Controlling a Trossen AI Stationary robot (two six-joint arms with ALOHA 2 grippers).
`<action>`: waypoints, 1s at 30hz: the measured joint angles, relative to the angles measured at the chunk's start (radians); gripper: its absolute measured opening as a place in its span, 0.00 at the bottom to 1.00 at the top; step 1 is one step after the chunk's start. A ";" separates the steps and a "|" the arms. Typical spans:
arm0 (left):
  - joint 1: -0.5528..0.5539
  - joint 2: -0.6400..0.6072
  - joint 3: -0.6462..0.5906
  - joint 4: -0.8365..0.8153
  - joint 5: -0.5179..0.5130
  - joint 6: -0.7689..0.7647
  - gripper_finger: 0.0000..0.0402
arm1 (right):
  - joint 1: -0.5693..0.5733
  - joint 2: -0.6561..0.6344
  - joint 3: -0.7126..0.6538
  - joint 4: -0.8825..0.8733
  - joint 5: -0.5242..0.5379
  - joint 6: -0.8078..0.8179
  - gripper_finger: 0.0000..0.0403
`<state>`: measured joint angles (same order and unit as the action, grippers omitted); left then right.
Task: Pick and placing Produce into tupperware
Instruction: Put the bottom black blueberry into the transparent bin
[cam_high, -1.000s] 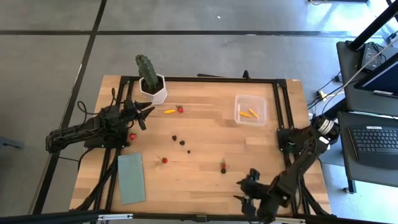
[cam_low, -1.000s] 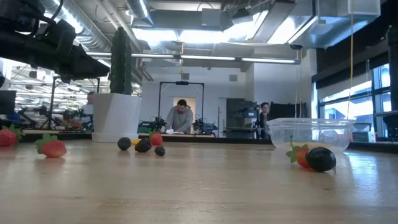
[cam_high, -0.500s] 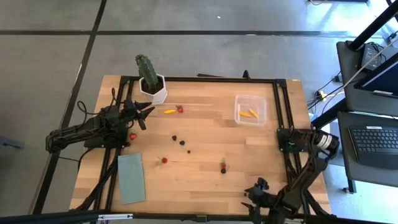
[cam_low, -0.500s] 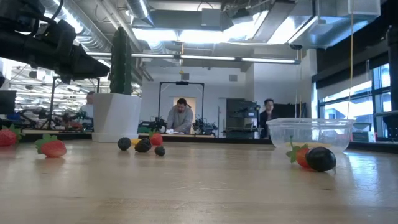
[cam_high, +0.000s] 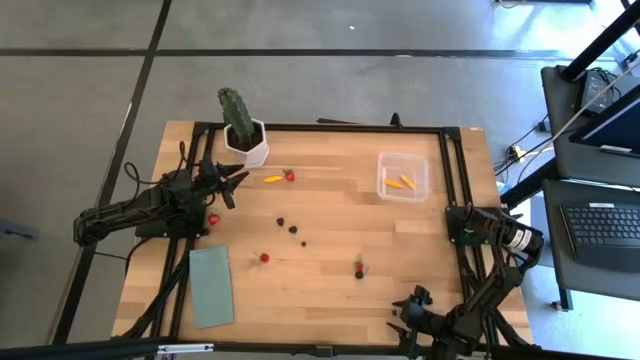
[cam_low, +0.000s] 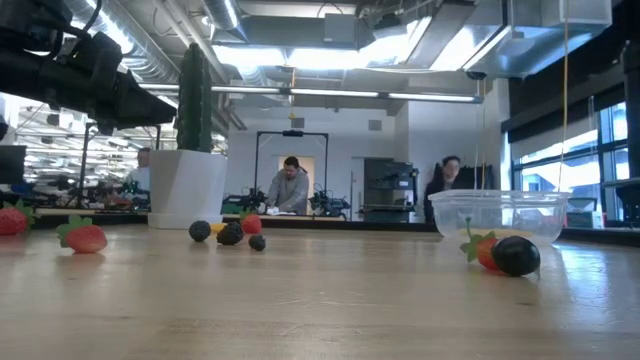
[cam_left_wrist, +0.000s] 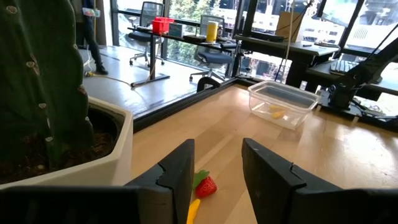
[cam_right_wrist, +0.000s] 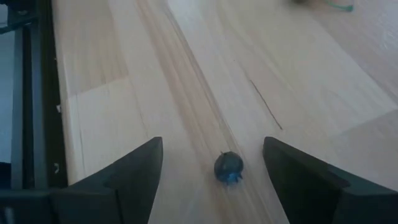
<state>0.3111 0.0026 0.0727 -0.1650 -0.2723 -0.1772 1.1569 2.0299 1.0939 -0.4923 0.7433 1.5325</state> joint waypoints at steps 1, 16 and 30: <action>0.000 0.000 0.000 0.000 0.000 0.000 0.31 | 0.003 0.003 0.000 0.000 -0.001 0.000 0.70; 0.000 0.000 0.000 0.000 0.000 0.000 0.31 | 0.017 0.007 -0.004 -0.028 -0.020 0.006 0.42; 0.000 0.000 0.000 0.000 -0.001 0.000 0.31 | 0.037 0.009 -0.004 -0.029 -0.022 0.011 0.31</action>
<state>0.3111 0.0029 0.0727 -0.1650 -0.2729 -0.1772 1.1934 2.0387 1.0897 -0.5216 0.7209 1.5440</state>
